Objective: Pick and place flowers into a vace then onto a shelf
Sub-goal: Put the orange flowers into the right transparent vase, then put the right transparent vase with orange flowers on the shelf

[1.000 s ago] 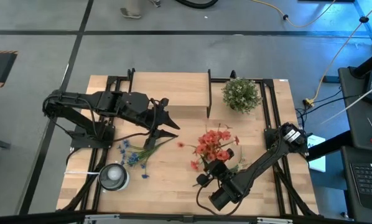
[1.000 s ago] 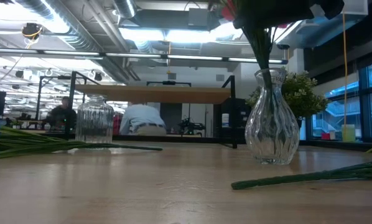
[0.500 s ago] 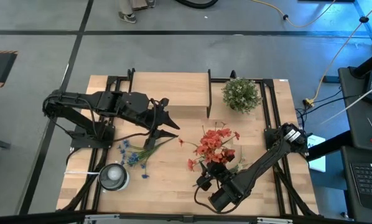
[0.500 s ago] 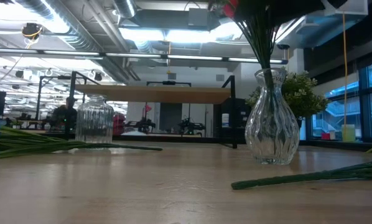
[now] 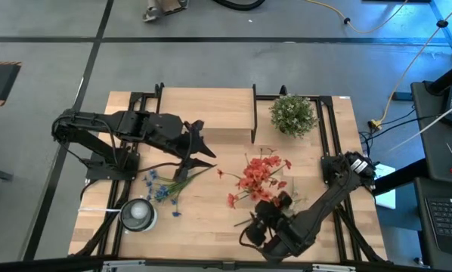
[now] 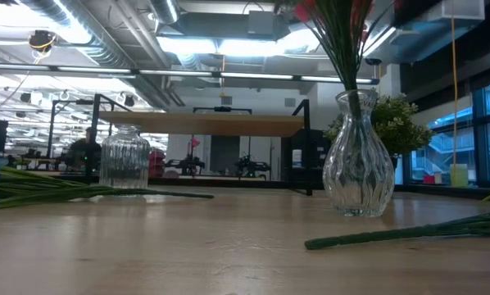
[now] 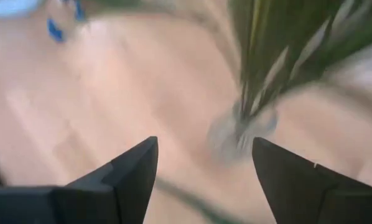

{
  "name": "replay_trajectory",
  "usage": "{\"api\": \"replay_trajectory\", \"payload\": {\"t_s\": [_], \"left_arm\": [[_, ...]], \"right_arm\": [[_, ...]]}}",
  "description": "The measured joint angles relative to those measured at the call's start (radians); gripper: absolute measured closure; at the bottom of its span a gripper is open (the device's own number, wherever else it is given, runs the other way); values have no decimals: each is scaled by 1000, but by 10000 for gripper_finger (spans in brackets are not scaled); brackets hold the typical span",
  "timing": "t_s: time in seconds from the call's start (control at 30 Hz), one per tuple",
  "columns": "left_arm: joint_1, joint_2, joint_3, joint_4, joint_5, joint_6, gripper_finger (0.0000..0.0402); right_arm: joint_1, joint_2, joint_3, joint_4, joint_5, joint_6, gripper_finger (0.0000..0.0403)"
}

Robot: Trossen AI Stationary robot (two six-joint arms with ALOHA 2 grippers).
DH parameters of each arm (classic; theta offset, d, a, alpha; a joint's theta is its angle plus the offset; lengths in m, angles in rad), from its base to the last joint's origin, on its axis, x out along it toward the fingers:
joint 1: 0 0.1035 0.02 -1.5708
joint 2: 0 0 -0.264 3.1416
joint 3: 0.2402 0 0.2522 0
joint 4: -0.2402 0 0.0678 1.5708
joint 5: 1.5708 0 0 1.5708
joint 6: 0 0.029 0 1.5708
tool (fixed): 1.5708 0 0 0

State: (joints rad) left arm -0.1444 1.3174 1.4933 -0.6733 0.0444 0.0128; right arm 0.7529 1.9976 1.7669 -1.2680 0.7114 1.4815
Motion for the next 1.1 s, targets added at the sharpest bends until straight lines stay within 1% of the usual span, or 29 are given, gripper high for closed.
{"api": "replay_trajectory", "payload": {"t_s": [0.07,0.13,0.27,0.37,0.47,0.53,0.67,0.77,0.83,0.93,1.1], "left_arm": [[0,0,0,-25,0,0,274],[0,0,0,-58,0,0,274],[0,0,0,-126,0,0,274],[0,0,0,-170,-2,-12,274],[0,0,0,-204,-8,-31,274],[0,0,0,-223,-8,-44,274],[0,0,0,-261,-8,-69,274],[0,0,0,-276,-8,-74,274],[0,0,0,-276,-8,-73,274],[0,0,0,-275,-8,-71,274],[0,0,0,-275,-8,-71,274]], "right_arm": [[15,1,-5,5,-71,36,141],[29,9,-5,33,-105,32,141],[45,32,-6,-3,-101,12,141],[42,61,-6,-68,-91,37,141],[41,110,-6,-111,-53,43,141],[38,147,-6,-129,-24,78,141],[32,206,-7,-184,7,245,141],[37,218,-7,-260,84,406,141],[45,219,-15,-304,119,473,141],[51,203,-71,-278,133,526,142],[54,196,-164,-130,166,540,144]]}}
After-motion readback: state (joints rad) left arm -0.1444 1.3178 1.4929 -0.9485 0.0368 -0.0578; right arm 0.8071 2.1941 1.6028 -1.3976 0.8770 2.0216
